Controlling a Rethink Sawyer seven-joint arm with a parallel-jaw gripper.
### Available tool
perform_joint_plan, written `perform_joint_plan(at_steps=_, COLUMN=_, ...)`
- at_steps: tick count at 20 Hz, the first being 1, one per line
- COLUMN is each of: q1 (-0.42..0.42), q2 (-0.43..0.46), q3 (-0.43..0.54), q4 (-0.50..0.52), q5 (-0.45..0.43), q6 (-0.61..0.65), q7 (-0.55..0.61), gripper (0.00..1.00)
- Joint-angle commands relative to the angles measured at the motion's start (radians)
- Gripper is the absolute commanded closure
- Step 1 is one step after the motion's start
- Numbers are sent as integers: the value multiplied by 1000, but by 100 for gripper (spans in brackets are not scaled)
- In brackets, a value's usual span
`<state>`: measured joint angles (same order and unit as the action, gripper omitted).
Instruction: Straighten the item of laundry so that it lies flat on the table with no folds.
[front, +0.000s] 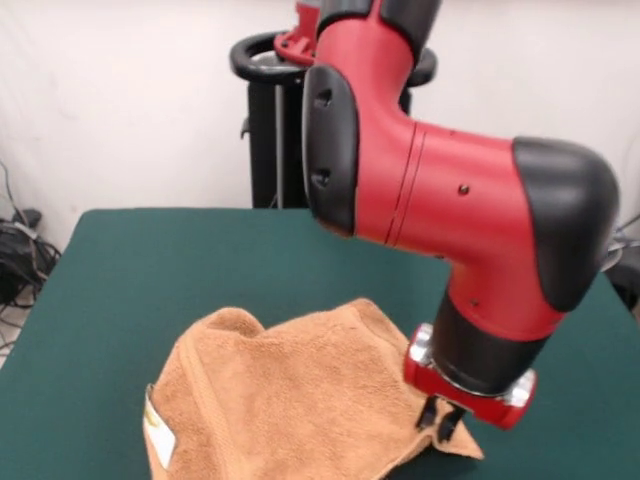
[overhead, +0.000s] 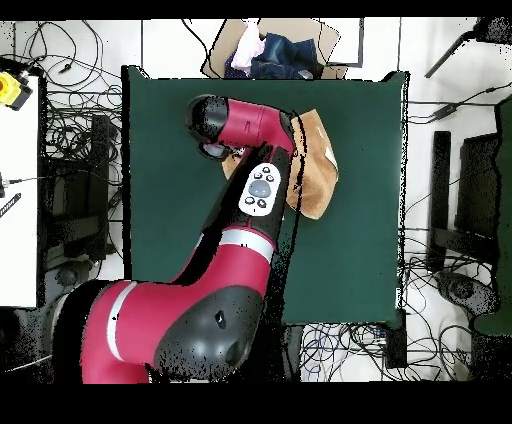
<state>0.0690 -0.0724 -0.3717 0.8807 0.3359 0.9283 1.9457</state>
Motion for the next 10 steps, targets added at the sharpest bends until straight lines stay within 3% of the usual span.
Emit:
perform_joint_plan(at_steps=1, q1=11, q2=-6, q3=109, q4=-12, q5=74, q6=1, q7=275, gripper=100)
perform_joint_plan(at_steps=10, q1=21, q2=69, q3=82, q4=-16, q5=46, q6=-42, q7=261, gripper=100)
